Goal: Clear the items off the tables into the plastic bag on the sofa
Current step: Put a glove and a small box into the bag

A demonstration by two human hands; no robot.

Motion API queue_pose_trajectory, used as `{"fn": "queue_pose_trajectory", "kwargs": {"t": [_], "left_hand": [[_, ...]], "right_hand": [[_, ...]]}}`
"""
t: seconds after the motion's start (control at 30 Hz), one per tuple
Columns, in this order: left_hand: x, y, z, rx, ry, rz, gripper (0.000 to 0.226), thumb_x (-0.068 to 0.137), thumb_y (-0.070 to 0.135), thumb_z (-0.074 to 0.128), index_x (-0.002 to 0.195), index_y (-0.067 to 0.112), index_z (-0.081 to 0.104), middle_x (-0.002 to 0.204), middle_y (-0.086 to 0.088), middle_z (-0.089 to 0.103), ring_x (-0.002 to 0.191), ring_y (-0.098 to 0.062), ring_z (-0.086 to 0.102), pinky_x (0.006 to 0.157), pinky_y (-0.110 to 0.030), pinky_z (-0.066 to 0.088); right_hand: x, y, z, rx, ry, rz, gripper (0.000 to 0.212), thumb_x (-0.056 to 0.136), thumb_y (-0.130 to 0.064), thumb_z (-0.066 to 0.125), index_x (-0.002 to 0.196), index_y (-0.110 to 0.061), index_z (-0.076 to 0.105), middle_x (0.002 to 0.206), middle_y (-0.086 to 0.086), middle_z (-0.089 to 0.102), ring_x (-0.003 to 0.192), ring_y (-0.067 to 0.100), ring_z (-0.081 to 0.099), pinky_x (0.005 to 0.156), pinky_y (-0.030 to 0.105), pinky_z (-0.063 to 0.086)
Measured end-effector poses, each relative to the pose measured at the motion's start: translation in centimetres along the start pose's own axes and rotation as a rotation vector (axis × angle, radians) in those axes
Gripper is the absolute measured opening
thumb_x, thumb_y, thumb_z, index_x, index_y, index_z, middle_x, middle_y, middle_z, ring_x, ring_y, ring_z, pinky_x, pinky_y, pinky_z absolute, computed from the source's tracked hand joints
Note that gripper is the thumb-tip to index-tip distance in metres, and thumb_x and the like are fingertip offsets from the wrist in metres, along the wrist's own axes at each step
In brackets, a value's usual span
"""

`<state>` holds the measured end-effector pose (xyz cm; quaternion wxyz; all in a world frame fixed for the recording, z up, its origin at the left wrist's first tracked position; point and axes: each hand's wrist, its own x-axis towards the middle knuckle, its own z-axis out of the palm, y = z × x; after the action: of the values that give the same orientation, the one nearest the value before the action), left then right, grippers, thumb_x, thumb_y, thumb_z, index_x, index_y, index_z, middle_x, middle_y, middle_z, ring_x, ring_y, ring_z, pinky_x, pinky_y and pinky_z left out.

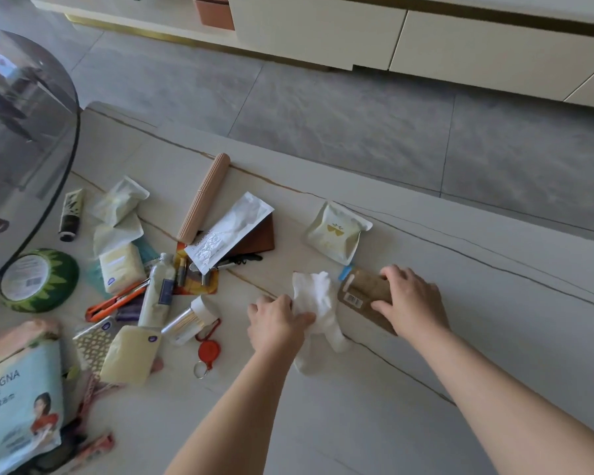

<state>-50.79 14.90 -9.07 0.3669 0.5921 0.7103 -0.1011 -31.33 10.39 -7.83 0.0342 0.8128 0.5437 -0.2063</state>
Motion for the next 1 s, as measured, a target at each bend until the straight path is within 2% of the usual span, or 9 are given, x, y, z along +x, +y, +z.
{"fn": "queue_pose_trajectory", "kwargs": {"t": [0.13,0.23,0.33,0.47,0.53,0.7,0.77,0.93,1.0], "left_hand": [[-0.8,0.3,0.6,-0.032,0.164,0.121,0.024,0.085,0.040,0.058,0.089,0.017,0.057,0.104,0.000,0.051,0.106,-0.025,0.041,0.081,-0.034,0.040],[0.1,2.8,-0.3,-0.118,0.270,0.314,0.025,0.087,0.041,0.060,0.094,0.017,0.062,0.109,0.002,0.054,0.106,-0.021,0.040,0.084,-0.032,0.039],[2.3,6.5,-2.1,-0.139,0.323,0.415,0.028,0.086,0.043,0.062,0.099,0.018,0.065,0.121,0.002,0.051,0.115,-0.023,0.036,0.091,-0.033,0.038],[5.1,9.5,-3.2,-0.139,0.274,0.366,0.033,0.086,0.041,0.062,0.109,0.016,0.063,0.134,-0.001,0.046,0.127,-0.025,0.031,0.097,-0.033,0.033],[6.0,9.9,-2.9,-0.185,0.237,0.300,0.038,0.084,0.037,0.065,0.113,0.014,0.057,0.132,-0.004,0.046,0.125,-0.024,0.036,0.097,-0.033,0.035],[6.8,9.8,-2.0,-0.364,0.132,0.160,0.086,0.074,0.035,0.078,0.142,0.016,0.029,0.135,-0.008,0.040,0.118,-0.028,0.050,0.097,-0.041,0.046],[6.2,9.2,-1.4,-0.342,0.089,0.145,0.075,0.076,0.031,0.075,0.135,0.013,0.032,0.124,-0.008,0.049,0.103,-0.026,0.056,0.082,-0.037,0.050],[2.8,5.3,0.3,-0.393,0.117,0.066,0.012,0.083,0.023,0.063,0.087,0.016,0.054,0.082,-0.002,0.061,0.072,-0.019,0.059,0.064,-0.033,0.051],[1.2,3.5,0.6,-0.373,0.108,0.054,0.013,0.084,0.023,0.061,0.075,0.016,0.056,0.073,-0.001,0.060,0.065,-0.017,0.056,0.059,-0.030,0.046]], "right_hand": [[-2.7,0.7,0.9,0.150,-0.026,0.245,0.044,0.082,-0.039,0.066,0.119,-0.021,0.050,0.114,0.007,0.053,0.107,0.028,0.053,0.085,0.035,0.045],[-3.3,0.6,1.4,0.164,-0.027,0.262,0.043,0.085,-0.036,0.064,0.122,-0.023,0.046,0.118,0.005,0.050,0.110,0.027,0.049,0.081,0.036,0.046],[-3.1,0.4,1.5,0.201,-0.052,0.273,0.041,0.088,-0.033,0.062,0.122,-0.022,0.043,0.121,0.005,0.047,0.113,0.026,0.046,0.080,0.037,0.047],[-2.9,0.3,1.5,0.178,-0.044,0.288,0.041,0.088,-0.036,0.061,0.121,-0.023,0.041,0.120,0.003,0.046,0.113,0.023,0.044,0.078,0.036,0.047],[-2.8,0.4,1.7,0.188,-0.047,0.288,0.040,0.087,-0.036,0.062,0.120,-0.023,0.041,0.120,0.003,0.045,0.113,0.023,0.044,0.078,0.036,0.048],[-2.2,0.9,1.8,0.252,-0.062,0.297,0.038,0.087,-0.031,0.063,0.117,-0.022,0.041,0.122,0.003,0.044,0.115,0.025,0.042,0.080,0.036,0.046],[-2.3,0.9,1.9,0.263,-0.047,0.293,0.036,0.087,-0.030,0.064,0.114,-0.021,0.041,0.121,0.004,0.045,0.114,0.026,0.043,0.077,0.035,0.044],[-3.4,0.4,2.0,0.229,-0.003,0.298,0.037,0.087,-0.032,0.063,0.115,-0.020,0.042,0.118,0.007,0.047,0.112,0.027,0.045,0.073,0.034,0.042],[-4.7,0.3,2.1,0.194,-0.023,0.314,0.040,0.086,-0.035,0.063,0.117,-0.021,0.042,0.117,0.007,0.049,0.112,0.027,0.047,0.076,0.035,0.045]]}}
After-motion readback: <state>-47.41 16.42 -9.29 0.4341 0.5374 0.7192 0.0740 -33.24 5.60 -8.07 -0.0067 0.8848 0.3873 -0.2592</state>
